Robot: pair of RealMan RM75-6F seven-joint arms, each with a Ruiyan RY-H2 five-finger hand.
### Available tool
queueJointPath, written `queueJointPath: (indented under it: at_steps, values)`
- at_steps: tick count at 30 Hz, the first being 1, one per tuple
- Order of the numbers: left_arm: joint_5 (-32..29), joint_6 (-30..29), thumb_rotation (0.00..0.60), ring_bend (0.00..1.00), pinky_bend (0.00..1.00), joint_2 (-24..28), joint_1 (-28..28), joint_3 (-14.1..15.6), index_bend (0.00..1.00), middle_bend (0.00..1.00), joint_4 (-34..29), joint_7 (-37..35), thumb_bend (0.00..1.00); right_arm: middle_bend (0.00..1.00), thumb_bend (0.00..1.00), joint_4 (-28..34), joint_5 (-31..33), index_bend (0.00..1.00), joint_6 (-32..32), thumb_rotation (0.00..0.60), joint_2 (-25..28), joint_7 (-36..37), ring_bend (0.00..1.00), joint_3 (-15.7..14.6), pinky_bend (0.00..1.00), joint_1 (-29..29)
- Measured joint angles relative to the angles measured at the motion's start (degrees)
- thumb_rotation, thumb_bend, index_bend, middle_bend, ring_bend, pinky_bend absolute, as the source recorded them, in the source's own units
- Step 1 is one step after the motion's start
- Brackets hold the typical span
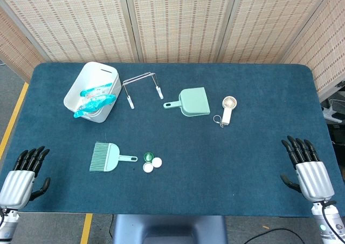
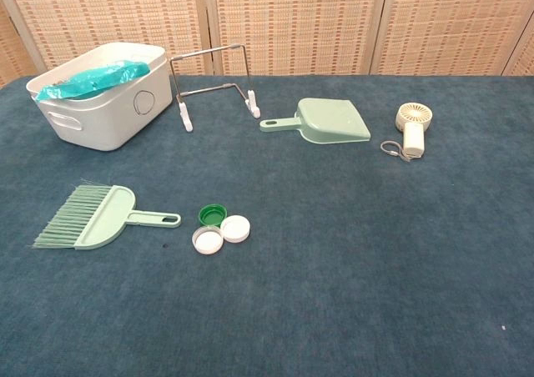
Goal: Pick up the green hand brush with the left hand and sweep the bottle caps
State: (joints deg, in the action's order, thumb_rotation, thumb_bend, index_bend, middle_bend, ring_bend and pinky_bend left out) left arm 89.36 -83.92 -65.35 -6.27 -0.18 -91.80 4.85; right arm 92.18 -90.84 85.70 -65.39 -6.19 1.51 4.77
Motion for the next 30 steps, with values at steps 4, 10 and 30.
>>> queueJointPath:
  at_steps: [4, 10, 30]
  values:
    - [0.97, -0.05, 0.6, 0.01, 0.1, -0.67, -0.25, 0.18, 0.01, 0.01, 0.2, 0.12, 0.42, 0.0, 0.15, 0.03, -0.28, 0.0, 0.6, 0.6, 0.16, 0.49, 0.0, 0.04, 0.0, -0.17]
    - [5.49, -0.02, 0.6, 0.39, 0.55, -4.41, -2.23, 0.28, 0.09, 0.12, 0.95, 1.15, 0.42, 0.0, 0.15, -0.05, -0.49, 0.0, 0.56, 0.6, 0.16, 0.43, 0.0, -0.05, 0.0, -0.2]
    - [2.2, 18.08, 0.6, 0.69, 0.88, -21.53, -17.43, -4.39, 0.3, 0.32, 8.52, 11.59, 0.41, 0.0, 0.15, -0.33, 1.4, 0.0, -1.19, 0.599, 0.32, 0.39, 0.0, 0.31, 0.0, 0.24]
